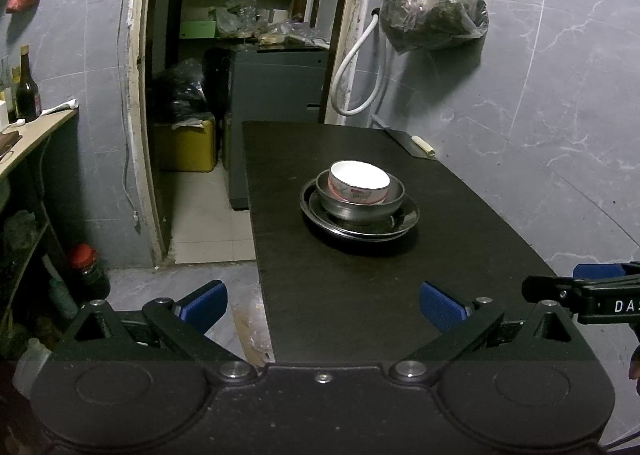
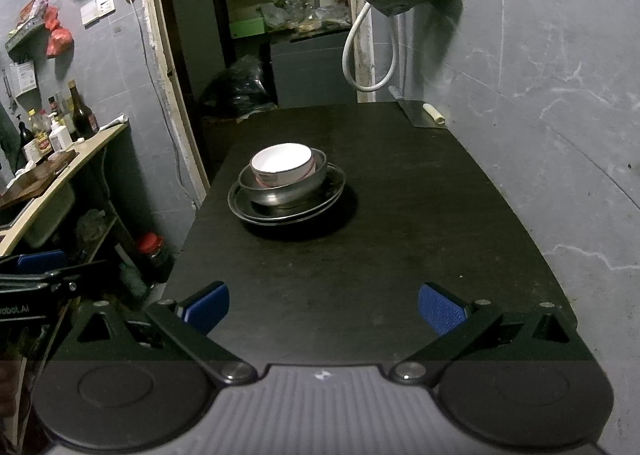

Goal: Organize plates and bowls

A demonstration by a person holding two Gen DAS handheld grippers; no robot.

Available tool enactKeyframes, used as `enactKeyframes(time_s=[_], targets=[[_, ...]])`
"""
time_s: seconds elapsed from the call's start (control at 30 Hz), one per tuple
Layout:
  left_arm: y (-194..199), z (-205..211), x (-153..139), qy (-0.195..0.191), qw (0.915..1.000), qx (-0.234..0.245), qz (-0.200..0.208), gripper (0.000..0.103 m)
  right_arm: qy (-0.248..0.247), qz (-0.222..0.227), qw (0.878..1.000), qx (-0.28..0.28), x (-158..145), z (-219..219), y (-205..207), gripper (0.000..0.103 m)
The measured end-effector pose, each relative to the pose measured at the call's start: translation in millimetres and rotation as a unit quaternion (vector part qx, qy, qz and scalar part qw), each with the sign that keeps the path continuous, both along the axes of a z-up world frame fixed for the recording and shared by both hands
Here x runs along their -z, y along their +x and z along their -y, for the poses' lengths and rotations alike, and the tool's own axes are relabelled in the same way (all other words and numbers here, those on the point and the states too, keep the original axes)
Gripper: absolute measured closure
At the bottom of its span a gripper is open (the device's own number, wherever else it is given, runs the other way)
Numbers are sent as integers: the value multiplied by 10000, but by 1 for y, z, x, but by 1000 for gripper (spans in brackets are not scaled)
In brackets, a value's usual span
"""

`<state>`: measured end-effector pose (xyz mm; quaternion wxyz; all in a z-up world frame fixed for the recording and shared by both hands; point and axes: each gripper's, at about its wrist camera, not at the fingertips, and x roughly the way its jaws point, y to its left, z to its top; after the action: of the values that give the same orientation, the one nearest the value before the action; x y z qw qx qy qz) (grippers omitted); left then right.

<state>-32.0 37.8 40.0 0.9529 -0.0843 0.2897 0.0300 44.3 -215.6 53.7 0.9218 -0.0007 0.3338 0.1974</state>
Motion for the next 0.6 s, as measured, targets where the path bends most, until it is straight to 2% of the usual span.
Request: enactKeyframes(time_s=[0.6], targets=[[4,-1,3,-26,10000,-20,0,1,-25,-28,10000,-39,1,-3,3,0]])
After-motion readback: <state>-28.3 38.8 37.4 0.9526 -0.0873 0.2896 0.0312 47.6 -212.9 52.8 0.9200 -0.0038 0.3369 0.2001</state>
